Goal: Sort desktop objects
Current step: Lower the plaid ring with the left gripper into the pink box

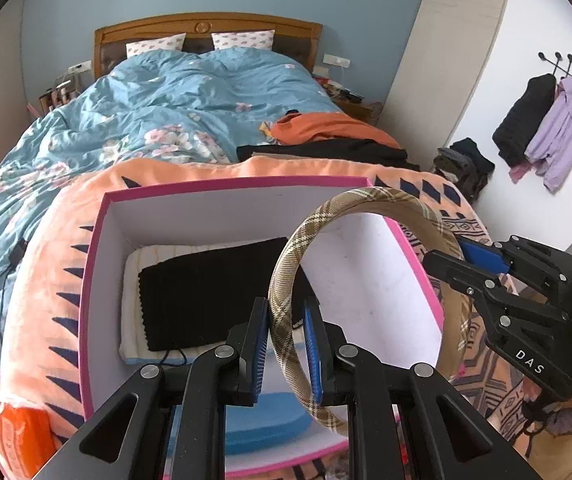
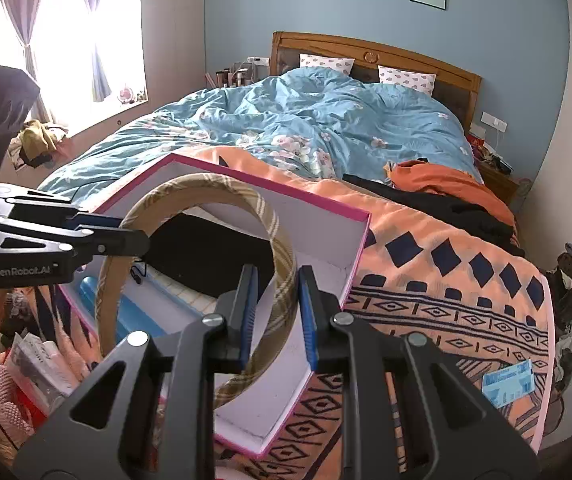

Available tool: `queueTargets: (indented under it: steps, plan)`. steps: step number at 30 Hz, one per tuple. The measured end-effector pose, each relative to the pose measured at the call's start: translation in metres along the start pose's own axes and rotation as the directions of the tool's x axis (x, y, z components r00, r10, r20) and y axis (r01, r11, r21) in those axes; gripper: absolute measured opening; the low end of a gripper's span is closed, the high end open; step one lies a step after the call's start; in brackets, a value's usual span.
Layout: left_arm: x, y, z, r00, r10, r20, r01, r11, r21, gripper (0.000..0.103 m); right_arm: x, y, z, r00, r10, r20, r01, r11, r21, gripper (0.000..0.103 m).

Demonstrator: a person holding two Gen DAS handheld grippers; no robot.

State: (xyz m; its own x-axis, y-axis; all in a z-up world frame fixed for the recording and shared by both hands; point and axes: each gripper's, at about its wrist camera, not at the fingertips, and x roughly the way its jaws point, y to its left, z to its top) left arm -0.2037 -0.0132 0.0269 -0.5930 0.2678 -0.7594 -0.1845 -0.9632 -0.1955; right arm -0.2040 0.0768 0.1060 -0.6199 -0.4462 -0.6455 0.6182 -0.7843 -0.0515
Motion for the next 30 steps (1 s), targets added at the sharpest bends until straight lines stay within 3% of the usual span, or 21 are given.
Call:
queueTargets:
  steps: [30]
  plan:
    - [0.068, 0.012, 0.013, 0.989, 0.032, -0.144, -0.038, 0.998, -0.042, 0.016, 0.075, -0.017, 0.003, 0.985, -0.066, -0.157, 0.059, 0.997, -0.049, 0.023]
